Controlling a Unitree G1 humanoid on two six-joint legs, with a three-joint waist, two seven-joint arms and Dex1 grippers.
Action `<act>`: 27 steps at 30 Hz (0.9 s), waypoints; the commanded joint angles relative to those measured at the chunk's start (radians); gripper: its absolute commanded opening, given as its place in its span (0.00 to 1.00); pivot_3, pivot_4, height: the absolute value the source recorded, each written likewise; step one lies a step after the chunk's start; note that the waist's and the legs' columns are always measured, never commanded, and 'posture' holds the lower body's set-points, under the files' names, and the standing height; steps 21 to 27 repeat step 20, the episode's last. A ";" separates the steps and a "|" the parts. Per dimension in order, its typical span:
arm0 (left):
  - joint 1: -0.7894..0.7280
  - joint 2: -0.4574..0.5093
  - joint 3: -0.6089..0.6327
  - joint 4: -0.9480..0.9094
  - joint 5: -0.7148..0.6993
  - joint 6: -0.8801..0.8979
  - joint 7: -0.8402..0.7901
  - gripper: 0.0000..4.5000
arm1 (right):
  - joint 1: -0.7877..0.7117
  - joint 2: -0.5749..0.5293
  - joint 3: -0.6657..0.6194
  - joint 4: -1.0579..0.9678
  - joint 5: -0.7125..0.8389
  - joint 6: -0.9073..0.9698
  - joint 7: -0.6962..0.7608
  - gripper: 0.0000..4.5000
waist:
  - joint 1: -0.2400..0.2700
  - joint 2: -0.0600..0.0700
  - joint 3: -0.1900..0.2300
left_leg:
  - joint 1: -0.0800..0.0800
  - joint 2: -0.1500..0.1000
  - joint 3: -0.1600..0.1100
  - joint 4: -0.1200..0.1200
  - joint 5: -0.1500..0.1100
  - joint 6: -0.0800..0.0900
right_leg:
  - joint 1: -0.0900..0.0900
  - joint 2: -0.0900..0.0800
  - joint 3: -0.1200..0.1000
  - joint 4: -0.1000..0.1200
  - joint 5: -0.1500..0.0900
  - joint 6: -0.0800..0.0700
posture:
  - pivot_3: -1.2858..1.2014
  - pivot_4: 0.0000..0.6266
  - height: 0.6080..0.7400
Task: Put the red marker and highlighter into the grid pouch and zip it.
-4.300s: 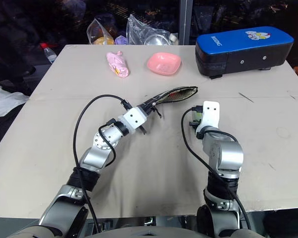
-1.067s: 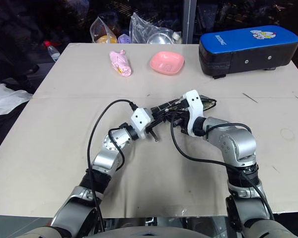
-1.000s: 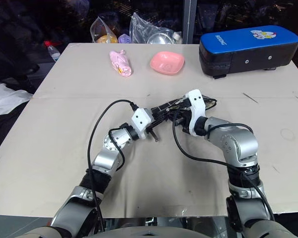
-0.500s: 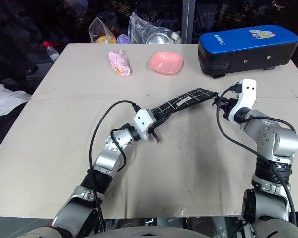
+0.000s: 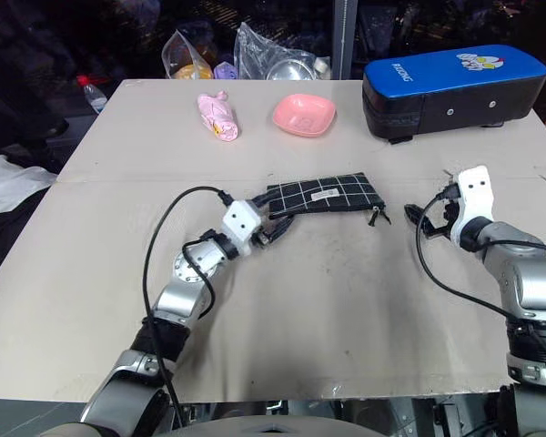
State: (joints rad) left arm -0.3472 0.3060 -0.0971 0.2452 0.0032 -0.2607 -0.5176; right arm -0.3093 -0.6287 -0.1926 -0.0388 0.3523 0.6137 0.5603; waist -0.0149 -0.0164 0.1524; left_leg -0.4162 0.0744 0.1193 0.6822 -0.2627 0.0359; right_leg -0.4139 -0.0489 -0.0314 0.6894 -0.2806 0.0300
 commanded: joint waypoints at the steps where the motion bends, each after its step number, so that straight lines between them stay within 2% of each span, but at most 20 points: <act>1: 0.054 0.037 0.064 -0.140 -0.078 0.037 -0.018 1.00 | 0.033 -0.040 -0.015 0.039 -0.006 -0.175 0.130 1.00 | 0.001 0.000 0.000 | 0.000 0.000 0.000 0.000 0.001 -0.001 | 0.000 0.000 0.000 0.000 0.000 0.000 | 0.52 0.24 0.83; 5: 0.188 0.093 0.100 -0.291 -0.186 0.173 -0.087 1.00 | 0.102 -0.057 -0.046 0.150 0.030 -0.423 0.350 1.00 | 0.002 0.000 0.000 | 0.000 0.001 0.000 0.000 0.001 -0.002 | 0.001 -0.001 0.000 -0.002 0.000 0.000 | 0.52 0.24 0.83; 10: 0.369 0.172 0.101 -0.448 -0.291 0.349 -0.180 1.00 | 0.135 -0.103 -0.057 0.304 0.039 -0.566 0.540 1.00 | 0.003 0.000 0.000 | 0.001 0.001 0.001 0.000 0.001 -0.002 | 0.002 -0.002 0.000 -0.002 0.000 0.000 | 0.52 0.24 0.83; 15: 0.433 0.196 0.089 -0.478 -0.280 0.388 -0.192 1.00 | 0.198 -0.090 -0.123 0.389 0.090 -0.673 0.609 1.00 | 0.012 0.000 0.000 | 0.002 0.001 0.000 0.000 -0.001 0.002 | 0.003 -0.002 0.000 -0.002 0.000 0.000 | 0.52 0.24 0.83; 20: 0.431 0.186 0.094 -0.478 -0.276 0.385 -0.177 1.00 | 0.340 -0.058 -0.194 0.328 0.148 -0.706 0.615 1.00 | 0.019 0.001 0.000 | 0.002 0.001 0.000 0.000 -0.001 0.002 | 0.003 -0.002 0.000 -0.003 0.000 0.000 | 0.52 0.24 0.83; 27: 0.431 0.186 0.094 -0.478 -0.276 0.385 -0.177 1.00 | 0.340 -0.058 -0.194 0.328 0.148 -0.706 0.615 1.00 | 0.019 0.001 0.000 | 0.002 0.001 0.000 0.000 -0.001 0.002 | 0.003 -0.002 0.000 -0.003 0.000 0.000 | 0.52 0.24 0.83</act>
